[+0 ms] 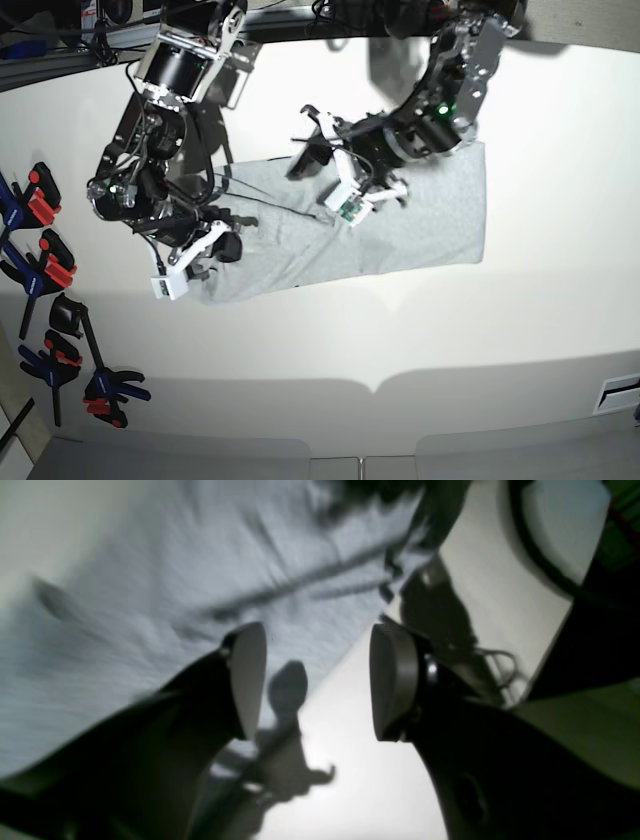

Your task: Fold the T-shirt properly

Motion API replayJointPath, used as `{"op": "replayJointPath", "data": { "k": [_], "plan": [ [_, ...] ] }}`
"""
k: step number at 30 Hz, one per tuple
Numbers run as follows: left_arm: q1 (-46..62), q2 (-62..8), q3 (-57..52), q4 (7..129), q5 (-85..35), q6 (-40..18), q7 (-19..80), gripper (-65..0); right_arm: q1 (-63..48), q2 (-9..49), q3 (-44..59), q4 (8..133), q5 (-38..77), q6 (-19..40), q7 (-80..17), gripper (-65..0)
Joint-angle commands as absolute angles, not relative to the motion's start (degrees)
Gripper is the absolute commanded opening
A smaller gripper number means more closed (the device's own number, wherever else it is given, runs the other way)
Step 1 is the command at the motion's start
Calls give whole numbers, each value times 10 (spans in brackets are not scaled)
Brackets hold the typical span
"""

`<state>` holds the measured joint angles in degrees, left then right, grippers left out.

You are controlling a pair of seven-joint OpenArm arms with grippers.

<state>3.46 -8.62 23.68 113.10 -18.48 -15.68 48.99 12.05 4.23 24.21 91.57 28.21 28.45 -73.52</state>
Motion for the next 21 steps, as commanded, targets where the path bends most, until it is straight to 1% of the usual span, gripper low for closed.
{"op": "replayJointPath", "data": {
  "k": [1,2,6,8,11,13,15,21],
  "plan": [
    [27,-95,237,1158,-169,-158,480,-345,136,53,243,928,279,281,-718,-650],
    [27,-104,237,1172,-150,-154,480,-345,136,59,243,928,269,280,-714,-650],
    [29,-142,237,1186,-92,-87,482,-345,136,81,243,928,268,280,-713,-650],
    [39,-160,237,1186,-77,-83,468,-345,136,84,243,928,268,280,-714,-650],
    [66,-176,237,1175,-53,-83,382,-345,137,84,243,928,273,280,-715,-650],
    [76,-176,237,1145,-22,-84,320,-345,138,83,243,928,272,280,-716,-650],
    [74,-175,237,1099,13,-84,281,-345,143,82,243,928,272,280,-718,-650],
    [48,-157,237,943,30,-86,253,-345,156,82,243,928,272,278,-721,-650]
  ]
}}
